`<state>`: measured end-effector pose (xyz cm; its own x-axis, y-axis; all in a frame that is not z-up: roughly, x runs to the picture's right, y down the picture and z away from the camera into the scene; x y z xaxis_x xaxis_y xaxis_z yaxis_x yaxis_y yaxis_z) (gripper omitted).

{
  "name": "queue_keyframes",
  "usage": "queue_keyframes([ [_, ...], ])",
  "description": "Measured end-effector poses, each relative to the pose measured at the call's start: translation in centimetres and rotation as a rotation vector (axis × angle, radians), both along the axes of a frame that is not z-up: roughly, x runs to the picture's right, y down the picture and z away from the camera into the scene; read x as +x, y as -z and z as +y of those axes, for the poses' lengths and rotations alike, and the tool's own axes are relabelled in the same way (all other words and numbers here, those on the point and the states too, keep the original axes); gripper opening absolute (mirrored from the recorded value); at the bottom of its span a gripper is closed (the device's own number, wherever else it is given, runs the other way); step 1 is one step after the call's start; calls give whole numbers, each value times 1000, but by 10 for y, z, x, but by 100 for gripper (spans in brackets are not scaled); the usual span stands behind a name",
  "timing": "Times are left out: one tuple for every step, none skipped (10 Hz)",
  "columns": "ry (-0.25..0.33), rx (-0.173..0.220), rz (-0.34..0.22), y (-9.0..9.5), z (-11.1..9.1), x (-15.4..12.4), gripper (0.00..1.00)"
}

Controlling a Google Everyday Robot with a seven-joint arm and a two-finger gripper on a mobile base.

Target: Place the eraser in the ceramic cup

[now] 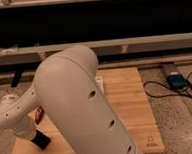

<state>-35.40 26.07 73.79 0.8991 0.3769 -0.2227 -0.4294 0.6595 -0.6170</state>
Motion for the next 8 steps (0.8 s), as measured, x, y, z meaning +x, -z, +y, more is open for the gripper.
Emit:
queue_keyframes([
  [2, -7, -3, 0, 3, -1, 80],
  [2, -11, -5, 0, 6, -1, 80],
  [2, -14, -6, -2, 8, -1, 80],
  [-1, -17, -2, -3, 11, -1, 80],
  [-3, -19, 1, -4, 13, -1, 80],
  [-4, -19, 5, -6, 14, 0, 80],
  [-4, -15, 8, -7, 14, 0, 80],
  [-1, -12, 13, -8, 14, -1, 80],
])
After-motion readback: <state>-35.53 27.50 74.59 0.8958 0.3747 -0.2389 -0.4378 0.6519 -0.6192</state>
